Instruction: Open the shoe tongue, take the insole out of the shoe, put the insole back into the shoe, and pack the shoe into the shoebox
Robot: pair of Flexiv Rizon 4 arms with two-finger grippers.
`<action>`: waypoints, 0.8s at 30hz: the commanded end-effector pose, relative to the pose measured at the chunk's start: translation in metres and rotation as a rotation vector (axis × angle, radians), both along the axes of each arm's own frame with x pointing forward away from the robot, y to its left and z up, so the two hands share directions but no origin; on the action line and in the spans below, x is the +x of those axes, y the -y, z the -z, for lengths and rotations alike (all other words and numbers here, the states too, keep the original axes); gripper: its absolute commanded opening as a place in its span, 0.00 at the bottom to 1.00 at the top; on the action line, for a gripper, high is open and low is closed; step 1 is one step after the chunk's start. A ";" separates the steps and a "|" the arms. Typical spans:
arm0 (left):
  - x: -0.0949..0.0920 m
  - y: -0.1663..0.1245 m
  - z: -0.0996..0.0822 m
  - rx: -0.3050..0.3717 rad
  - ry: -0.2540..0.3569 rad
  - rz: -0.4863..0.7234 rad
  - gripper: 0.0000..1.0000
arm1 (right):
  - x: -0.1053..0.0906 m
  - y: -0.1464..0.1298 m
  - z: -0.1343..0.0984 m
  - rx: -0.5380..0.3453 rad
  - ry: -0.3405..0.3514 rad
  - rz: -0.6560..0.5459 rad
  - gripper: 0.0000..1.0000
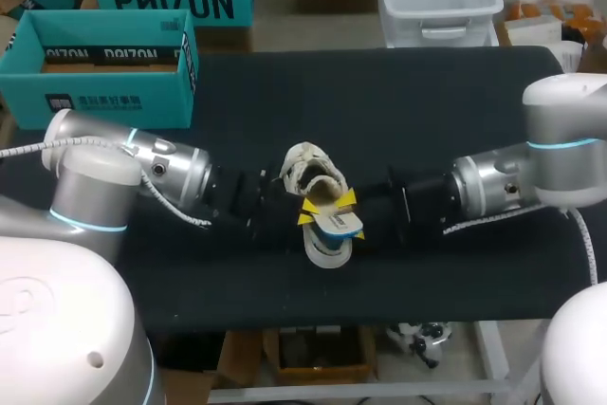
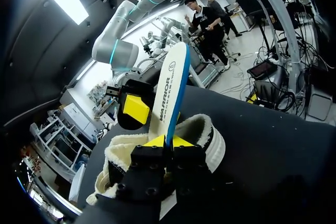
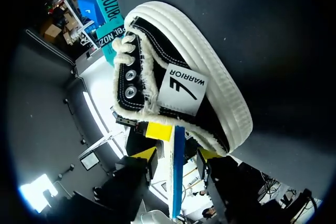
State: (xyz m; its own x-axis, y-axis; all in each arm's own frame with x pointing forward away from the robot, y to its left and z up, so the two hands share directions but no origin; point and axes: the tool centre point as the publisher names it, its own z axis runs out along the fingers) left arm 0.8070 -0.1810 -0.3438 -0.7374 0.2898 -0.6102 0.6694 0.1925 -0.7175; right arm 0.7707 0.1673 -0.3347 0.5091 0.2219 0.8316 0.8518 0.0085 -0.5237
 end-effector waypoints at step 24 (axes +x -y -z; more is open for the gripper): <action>-0.027 0.010 -0.013 -0.008 0.077 0.026 0.00 | -0.010 -0.011 0.001 -0.107 0.009 0.019 0.00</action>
